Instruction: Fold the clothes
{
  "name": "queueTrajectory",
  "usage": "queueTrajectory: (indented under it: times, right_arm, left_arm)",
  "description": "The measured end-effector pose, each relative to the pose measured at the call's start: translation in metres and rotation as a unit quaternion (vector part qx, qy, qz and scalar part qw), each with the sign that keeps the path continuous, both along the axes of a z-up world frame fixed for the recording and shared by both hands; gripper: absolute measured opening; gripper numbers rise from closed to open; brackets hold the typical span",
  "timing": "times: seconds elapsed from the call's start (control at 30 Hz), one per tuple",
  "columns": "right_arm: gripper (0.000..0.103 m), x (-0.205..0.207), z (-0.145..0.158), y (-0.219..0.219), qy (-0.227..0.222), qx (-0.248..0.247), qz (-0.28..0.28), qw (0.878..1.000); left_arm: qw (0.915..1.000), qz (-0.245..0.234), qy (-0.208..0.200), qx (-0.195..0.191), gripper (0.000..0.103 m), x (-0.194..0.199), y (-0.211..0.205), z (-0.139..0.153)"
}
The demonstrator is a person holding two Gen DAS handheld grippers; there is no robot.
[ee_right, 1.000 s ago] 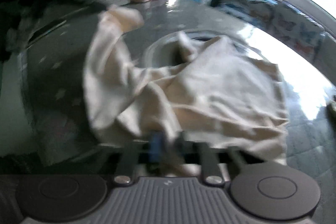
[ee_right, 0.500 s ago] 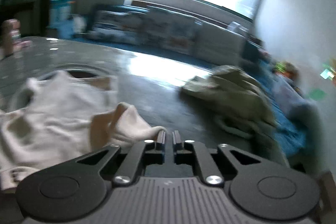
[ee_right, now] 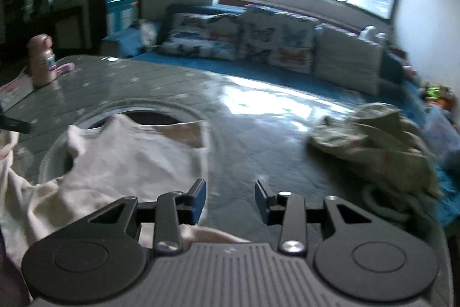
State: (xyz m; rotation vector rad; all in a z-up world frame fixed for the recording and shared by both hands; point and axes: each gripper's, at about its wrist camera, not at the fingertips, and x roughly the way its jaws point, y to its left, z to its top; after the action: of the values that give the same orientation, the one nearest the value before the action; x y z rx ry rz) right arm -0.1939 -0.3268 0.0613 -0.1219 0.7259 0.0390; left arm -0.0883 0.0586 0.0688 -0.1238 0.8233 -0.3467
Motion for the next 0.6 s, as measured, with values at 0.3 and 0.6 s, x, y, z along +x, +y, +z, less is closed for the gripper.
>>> queueTrajectory:
  times: [0.3, 0.6]
  right_arm:
    - [0.046, 0.07, -0.027, 0.012, 0.034, 0.033, 0.025, 0.999]
    - [0.046, 0.122, -0.054, 0.009, 0.053, 0.049, 0.012, 0.997]
  left_arm:
    - [0.9987, 0.025, 0.038, 0.024, 0.041, 0.043, -0.03, -0.031]
    - [0.9986, 0.03, 0.019, 0.04, 0.005, 0.056, -0.038, -0.035]
